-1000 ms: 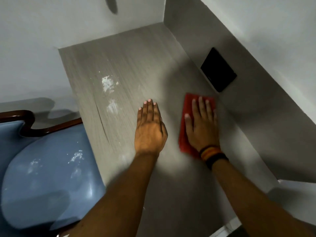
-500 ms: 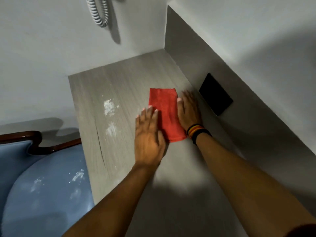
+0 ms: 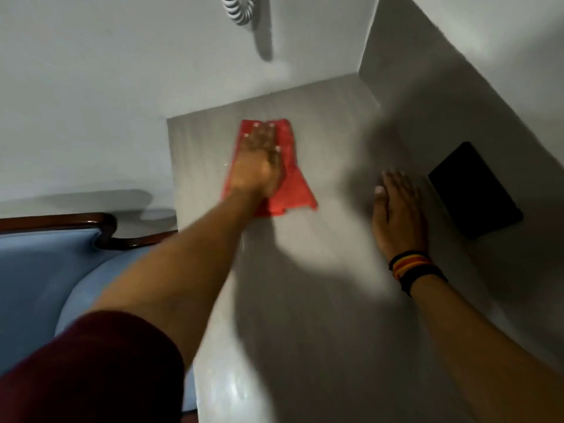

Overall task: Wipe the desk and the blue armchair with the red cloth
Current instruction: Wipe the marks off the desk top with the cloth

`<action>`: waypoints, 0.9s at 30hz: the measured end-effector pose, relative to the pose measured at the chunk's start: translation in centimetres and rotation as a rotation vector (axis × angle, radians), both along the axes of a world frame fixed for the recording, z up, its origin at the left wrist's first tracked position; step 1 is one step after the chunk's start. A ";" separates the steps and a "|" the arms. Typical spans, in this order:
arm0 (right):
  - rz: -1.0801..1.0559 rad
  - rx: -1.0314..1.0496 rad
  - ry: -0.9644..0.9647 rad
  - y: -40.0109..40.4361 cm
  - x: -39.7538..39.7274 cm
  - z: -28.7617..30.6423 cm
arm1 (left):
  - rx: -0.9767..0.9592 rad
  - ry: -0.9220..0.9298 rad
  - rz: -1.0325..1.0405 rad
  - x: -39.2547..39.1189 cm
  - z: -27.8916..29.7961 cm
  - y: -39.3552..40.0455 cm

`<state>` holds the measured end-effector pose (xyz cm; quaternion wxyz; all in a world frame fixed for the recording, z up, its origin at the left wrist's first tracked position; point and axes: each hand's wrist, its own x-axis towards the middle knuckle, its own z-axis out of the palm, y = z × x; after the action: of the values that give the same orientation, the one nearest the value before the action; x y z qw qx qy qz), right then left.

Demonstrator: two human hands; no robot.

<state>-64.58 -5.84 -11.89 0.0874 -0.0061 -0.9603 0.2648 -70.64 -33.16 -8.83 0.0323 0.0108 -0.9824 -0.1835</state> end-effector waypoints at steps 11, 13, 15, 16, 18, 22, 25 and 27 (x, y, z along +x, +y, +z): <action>0.016 0.247 -0.068 -0.8 -0.1 -0.2 | -0.098 -0.030 0.060 20.4 -0.5 0.2; 0.015 0.251 -0.080 -1.0 0.0 0.1 | -0.065 -0.041 0.025 29.3 -1.3 3.6; 0.010 0.258 -0.086 -1.1 0.1 0.2 | -0.022 -0.079 0.037 34.2 -1.5 5.1; 0.007 0.262 -0.079 -1.0 0.2 0.2 | -0.018 -0.084 0.031 34.5 -1.6 4.9; 0.004 0.262 -0.061 -1.1 0.3 0.1 | -0.008 -0.079 0.010 31.4 -1.6 3.0; 0.011 0.291 -0.050 -0.9 0.0 0.0 | -0.050 -0.017 0.033 18.7 -1.1 -3.0; 0.022 0.285 -0.030 -0.6 -0.3 -0.4 | -0.058 -0.023 0.064 8.2 -0.6 -7.9; 0.023 0.276 -0.020 -0.4 -0.4 -0.5 | -0.057 -0.020 0.091 3.3 -0.2 -10.1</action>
<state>-65.01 -6.22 -12.43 0.0746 0.0143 -0.9885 0.1311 -67.31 -43.22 -8.98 0.0311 0.0564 -0.9860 -0.1536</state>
